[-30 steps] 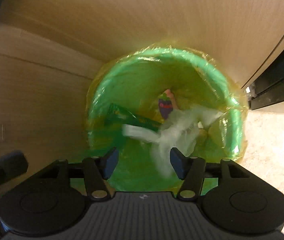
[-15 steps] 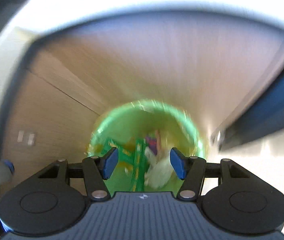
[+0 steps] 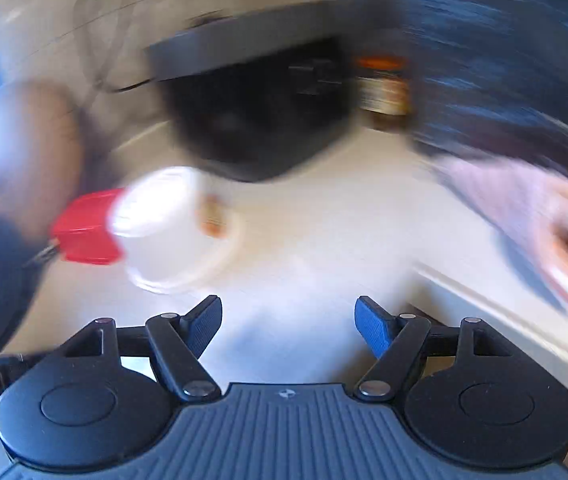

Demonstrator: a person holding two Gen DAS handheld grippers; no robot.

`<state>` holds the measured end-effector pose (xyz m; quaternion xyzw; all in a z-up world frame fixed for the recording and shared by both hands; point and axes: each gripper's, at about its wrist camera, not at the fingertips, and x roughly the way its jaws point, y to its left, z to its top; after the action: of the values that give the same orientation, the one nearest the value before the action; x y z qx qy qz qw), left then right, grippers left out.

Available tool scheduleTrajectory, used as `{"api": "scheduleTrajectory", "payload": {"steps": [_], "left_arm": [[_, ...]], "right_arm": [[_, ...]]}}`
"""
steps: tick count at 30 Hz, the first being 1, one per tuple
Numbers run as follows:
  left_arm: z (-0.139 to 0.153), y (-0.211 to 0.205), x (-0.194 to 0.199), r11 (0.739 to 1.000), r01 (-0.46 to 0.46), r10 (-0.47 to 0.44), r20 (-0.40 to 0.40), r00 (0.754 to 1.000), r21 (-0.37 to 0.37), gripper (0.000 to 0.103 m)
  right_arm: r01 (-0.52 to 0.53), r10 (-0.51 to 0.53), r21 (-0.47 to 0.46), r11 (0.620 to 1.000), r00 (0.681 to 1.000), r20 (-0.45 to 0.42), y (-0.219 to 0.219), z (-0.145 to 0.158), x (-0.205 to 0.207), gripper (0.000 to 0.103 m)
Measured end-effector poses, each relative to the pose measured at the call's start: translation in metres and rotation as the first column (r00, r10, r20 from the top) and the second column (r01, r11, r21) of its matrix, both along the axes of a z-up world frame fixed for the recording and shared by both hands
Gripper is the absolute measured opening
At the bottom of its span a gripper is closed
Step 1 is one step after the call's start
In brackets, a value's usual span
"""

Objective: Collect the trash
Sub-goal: 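Raise both empty grippers back up to the counter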

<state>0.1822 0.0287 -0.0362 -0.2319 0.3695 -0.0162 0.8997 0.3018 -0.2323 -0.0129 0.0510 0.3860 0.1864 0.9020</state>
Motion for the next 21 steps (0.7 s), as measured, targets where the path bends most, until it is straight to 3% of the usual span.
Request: {"api": "scheduleTrajectory", "payload": {"steps": [3,6,11,13,14,17,21], "left_arm": [[0.0,0.034,-0.013,0.993,-0.119,0.119,-0.022,0.993,0.002,0.031],[0.006,0.06,-0.02,0.985,-0.173,0.174,0.02,0.985,-0.025,0.031],[0.014,0.083,0.0,0.981,-0.187,0.19,0.055,0.98,-0.054,0.031],[0.016,0.081,0.011,0.983,-0.17,0.175,0.065,0.982,-0.072,0.031],[0.015,0.08,0.015,0.984,-0.158,0.164,0.07,0.984,-0.084,0.031],[0.011,0.076,0.027,0.986,-0.13,0.138,0.079,0.987,-0.101,0.031],[-0.001,0.082,0.041,0.98,-0.139,0.149,0.063,0.987,-0.142,0.031]], "right_arm": [[-0.111,0.114,-0.053,0.992,0.992,0.052,0.055,0.01,0.028,0.075],[-0.151,0.157,-0.069,0.986,0.985,0.076,0.094,0.014,0.063,0.076],[-0.128,0.134,-0.056,0.99,0.986,0.099,0.127,0.009,0.122,0.075],[-0.13,0.136,-0.068,0.989,0.986,0.096,0.133,0.003,0.137,0.072],[-0.14,0.144,-0.065,0.988,0.987,0.074,0.134,-0.001,0.144,0.064],[-0.202,0.205,0.074,0.977,0.978,-0.027,0.121,-0.009,0.145,0.064],[-0.287,0.292,0.106,0.952,0.956,-0.037,0.106,-0.01,0.105,0.065]]}}
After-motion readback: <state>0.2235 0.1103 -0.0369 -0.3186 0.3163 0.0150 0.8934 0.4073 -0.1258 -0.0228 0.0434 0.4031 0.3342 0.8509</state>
